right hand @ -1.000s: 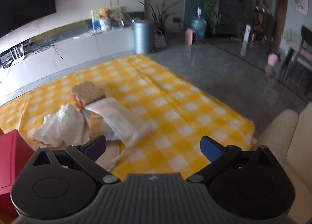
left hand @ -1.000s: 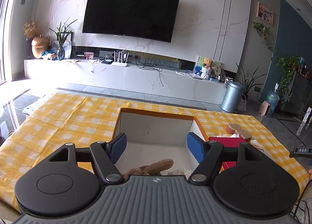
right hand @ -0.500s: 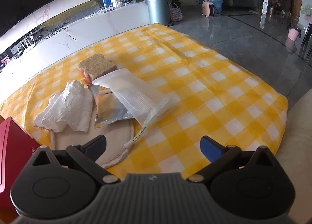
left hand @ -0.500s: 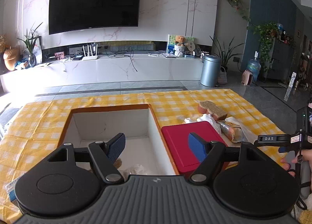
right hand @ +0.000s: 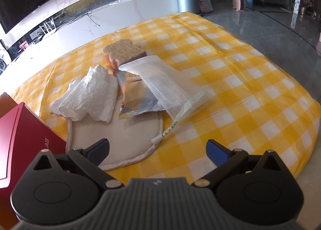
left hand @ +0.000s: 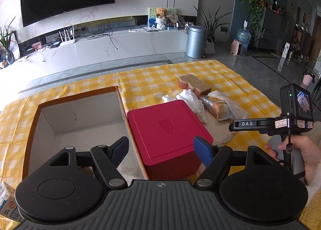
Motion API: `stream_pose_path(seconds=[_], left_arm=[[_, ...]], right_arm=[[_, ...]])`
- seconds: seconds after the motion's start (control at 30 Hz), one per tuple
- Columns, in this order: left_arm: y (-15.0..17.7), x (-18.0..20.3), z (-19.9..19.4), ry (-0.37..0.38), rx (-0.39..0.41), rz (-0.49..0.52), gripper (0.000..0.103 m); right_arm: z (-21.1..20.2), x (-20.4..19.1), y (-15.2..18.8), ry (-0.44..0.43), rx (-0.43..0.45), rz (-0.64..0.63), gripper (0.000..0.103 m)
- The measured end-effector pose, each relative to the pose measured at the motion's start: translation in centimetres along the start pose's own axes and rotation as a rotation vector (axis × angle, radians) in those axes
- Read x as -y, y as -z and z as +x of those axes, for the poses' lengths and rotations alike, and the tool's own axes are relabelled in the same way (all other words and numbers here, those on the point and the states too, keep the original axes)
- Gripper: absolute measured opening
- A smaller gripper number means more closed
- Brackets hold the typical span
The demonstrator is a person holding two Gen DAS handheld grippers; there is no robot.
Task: Organize soft objects
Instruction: 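Move both open grippers toward the beige fleece pad and white cloth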
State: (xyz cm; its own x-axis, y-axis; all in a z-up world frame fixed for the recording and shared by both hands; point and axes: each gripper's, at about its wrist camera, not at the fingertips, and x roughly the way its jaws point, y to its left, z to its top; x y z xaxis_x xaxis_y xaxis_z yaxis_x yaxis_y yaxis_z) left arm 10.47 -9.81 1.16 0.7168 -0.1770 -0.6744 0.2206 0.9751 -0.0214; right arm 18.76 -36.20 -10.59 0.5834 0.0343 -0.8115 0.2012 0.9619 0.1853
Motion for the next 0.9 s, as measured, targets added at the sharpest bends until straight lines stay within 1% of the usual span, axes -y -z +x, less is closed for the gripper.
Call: stream_pose_path(seconds=[0.1, 0.2, 0.33, 0.43, 0.5, 0.53, 0.6, 0.63, 0.67, 0.73, 0.77, 0.8, 0.83, 0.87, 0.9], left_arm=[[-0.3, 0.6, 0.8, -0.007, -0.023, -0.002, 0.087], [-1.0, 1.1, 1.8, 0.002, -0.064, 0.002, 0.087], [-1.5, 2.2, 2.3, 0.001, -0.080, 0.024, 0.087], [-1.4, 3.1, 2.6, 0.001, -0.072, 0.034, 0.087], [-1.4, 3.4, 2.9, 0.001, -0.077, 0.033, 0.087], [-1.4, 3.5, 3.0, 0.001, -0.081, 0.030, 0.087], [-1.4, 3.6, 3.2, 0.004, -0.088, 0.029, 0.087], [-1.4, 3.7, 3.3, 0.003, -0.090, 0.032, 0.087], [-1.4, 3.8, 3.3, 0.000, -0.091, 0.036, 0.087], [-1.4, 3.8, 3.3, -0.009, -0.090, 0.040, 0.087], [-1.4, 3.8, 3.2, -0.012, -0.088, 0.040, 0.087], [-1.5, 3.8, 3.2, -0.014, -0.085, 0.041, 0.087], [-1.5, 3.8, 3.1, -0.013, -0.083, 0.057, 0.087], [-1.4, 4.0, 3.1, -0.013, -0.082, 0.079, 0.087], [-1.4, 4.0, 3.1, -0.016, -0.080, 0.101, 0.087]], right_arm=[[0.6, 0.2, -0.2, -0.004, -0.008, 0.017, 0.100], [1.2, 0.1, -0.4, -0.053, -0.018, 0.009, 0.100], [2.4, -0.1, -1.2, -0.013, -0.032, -0.020, 0.100], [3.4, 0.3, -1.7, -0.074, -0.068, 0.034, 0.099], [3.9, 0.0, -1.8, -0.088, -0.077, 0.014, 0.096], [4.2, -0.4, -1.8, -0.055, -0.081, -0.023, 0.096], [4.9, -1.2, -1.7, 0.084, -0.087, -0.113, 0.095], [5.2, -1.3, -1.6, 0.126, -0.091, -0.132, 0.095], [5.3, -1.2, -1.7, 0.122, -0.097, -0.125, 0.094], [4.9, -0.8, -1.8, 0.051, -0.097, -0.073, 0.094], [4.3, -0.8, -1.8, 0.020, -0.084, -0.056, 0.094], [3.7, -1.0, -1.8, 0.018, -0.065, -0.064, 0.094], [2.7, -1.6, -1.5, 0.028, -0.026, -0.105, 0.094], [2.0, -2.4, -1.2, 0.017, 0.012, -0.162, 0.095], [1.9, -3.2, -0.8, -0.015, 0.028, -0.228, 0.097]])
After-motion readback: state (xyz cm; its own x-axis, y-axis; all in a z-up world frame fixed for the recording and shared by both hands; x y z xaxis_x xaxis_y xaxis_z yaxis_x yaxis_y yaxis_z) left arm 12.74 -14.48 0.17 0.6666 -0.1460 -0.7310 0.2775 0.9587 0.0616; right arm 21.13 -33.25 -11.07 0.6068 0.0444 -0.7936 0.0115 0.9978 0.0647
